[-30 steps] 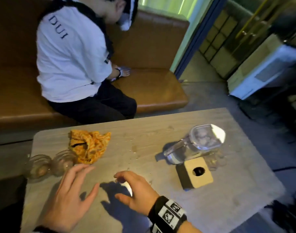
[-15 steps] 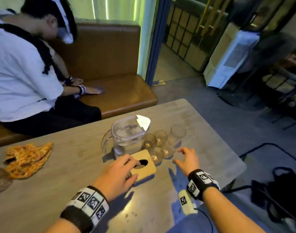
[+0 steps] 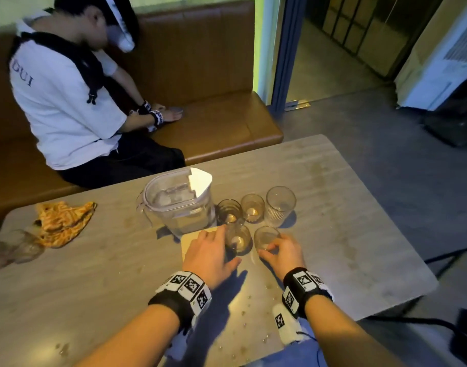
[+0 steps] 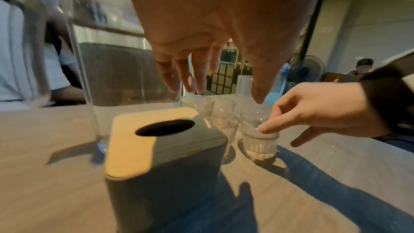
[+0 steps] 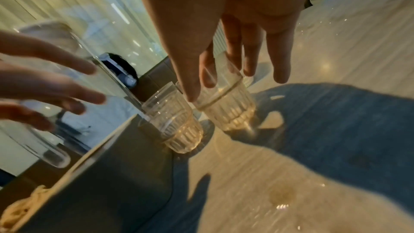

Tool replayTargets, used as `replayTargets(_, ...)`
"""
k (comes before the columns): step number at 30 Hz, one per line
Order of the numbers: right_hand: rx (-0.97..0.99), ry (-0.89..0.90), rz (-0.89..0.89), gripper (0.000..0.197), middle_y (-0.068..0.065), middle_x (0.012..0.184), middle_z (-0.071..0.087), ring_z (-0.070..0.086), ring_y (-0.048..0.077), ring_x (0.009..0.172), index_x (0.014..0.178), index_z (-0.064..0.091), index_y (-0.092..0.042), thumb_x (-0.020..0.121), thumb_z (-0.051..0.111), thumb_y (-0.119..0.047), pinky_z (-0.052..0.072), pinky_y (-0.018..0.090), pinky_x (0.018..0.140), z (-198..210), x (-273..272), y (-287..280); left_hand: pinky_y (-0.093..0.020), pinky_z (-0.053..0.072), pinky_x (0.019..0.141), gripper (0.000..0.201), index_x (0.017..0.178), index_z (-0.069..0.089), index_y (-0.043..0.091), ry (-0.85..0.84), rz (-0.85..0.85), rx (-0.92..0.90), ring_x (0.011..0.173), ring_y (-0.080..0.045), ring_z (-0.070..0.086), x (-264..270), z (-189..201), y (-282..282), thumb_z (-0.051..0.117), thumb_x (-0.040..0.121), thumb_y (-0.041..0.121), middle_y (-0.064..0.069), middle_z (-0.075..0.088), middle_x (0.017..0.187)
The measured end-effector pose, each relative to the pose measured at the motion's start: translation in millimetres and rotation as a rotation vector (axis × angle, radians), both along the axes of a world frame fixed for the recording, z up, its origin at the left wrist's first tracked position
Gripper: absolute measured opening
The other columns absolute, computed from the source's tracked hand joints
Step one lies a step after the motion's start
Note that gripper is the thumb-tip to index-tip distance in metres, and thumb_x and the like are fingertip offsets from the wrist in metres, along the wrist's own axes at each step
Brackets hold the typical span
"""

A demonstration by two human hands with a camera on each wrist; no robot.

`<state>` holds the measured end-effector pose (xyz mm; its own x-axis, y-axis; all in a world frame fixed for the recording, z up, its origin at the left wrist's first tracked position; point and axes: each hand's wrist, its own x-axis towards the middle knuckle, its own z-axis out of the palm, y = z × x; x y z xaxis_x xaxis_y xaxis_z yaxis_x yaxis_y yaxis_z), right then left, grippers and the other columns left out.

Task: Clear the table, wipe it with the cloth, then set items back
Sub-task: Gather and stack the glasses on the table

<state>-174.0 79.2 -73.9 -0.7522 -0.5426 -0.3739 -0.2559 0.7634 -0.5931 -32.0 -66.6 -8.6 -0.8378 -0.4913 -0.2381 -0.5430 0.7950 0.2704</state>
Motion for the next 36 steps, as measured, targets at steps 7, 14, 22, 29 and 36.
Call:
replayTargets(7, -0.117, 0.020, -0.004, 0.024, 0.001, 0.139, 0.051, 0.051, 0.007, 0.106, 0.074, 0.065, -0.019, 0.078, 0.079, -0.039, 0.035, 0.021, 0.088, 36, 8, 43, -0.043, 0.035, 0.104, 0.098, 0.151, 0.015, 0.014, -0.119, 0.106, -0.178, 0.133, -0.029, 0.035, -40, -29, 11, 0.050, 0.081, 0.072, -0.004, 0.046, 0.145)
replayTargets(14, -0.229, 0.062, -0.061, 0.024, 0.001, 0.121, 0.057, 0.048, 0.002, 0.104, 0.069, 0.067, -0.012, 0.070, 0.086, -0.026, 0.025, -0.009, 0.077, 50, 4, 55, -0.042, 0.036, 0.095, 0.085, 0.142, 0.029, 0.016, -0.124, 0.104, -0.243, 0.122, -0.027, 0.042, -49, -47, 6, 0.048, 0.081, 0.072, -0.002, 0.060, 0.127)
replayTargets(22, -0.383, 0.167, -0.069, 0.028, -0.008, 0.113, 0.046, 0.050, -0.001, 0.101, 0.063, 0.058, -0.020, 0.067, 0.086, -0.022, 0.040, 0.017, 0.080, 90, 6, 52, -0.031, 0.038, 0.088, 0.077, 0.122, 0.048, 0.031, 0.173, 0.131, -0.013, 0.103, -0.014, 0.045, -19, 2, 17, 0.053, 0.064, 0.081, 0.012, 0.057, 0.107)
replayTargets(29, -0.581, 0.234, 0.166, 0.028, -0.005, 0.112, 0.049, 0.049, -0.012, 0.108, 0.061, 0.060, -0.020, 0.064, 0.088, -0.018, 0.042, 0.011, 0.081, 145, 44, -15, -0.024, 0.058, 0.076, 0.072, 0.121, 0.050, 0.041, 0.732, 0.363, 0.448, 0.087, -0.004, 0.067, 91, 89, -27, 0.084, 0.057, 0.047, 0.019, 0.061, 0.108)
replayTargets(36, -0.611, 0.205, 0.411, 0.025, -0.010, 0.114, 0.049, 0.049, -0.004, 0.111, 0.063, 0.060, -0.025, 0.064, 0.085, -0.030, 0.043, 0.016, 0.081, 162, 138, -133, -0.031, 0.060, 0.076, 0.074, 0.122, 0.052, 0.042, 0.857, 0.571, 0.375, 0.087, -0.010, 0.071, 233, 101, -125, 0.087, 0.057, 0.042, 0.015, 0.061, 0.114)
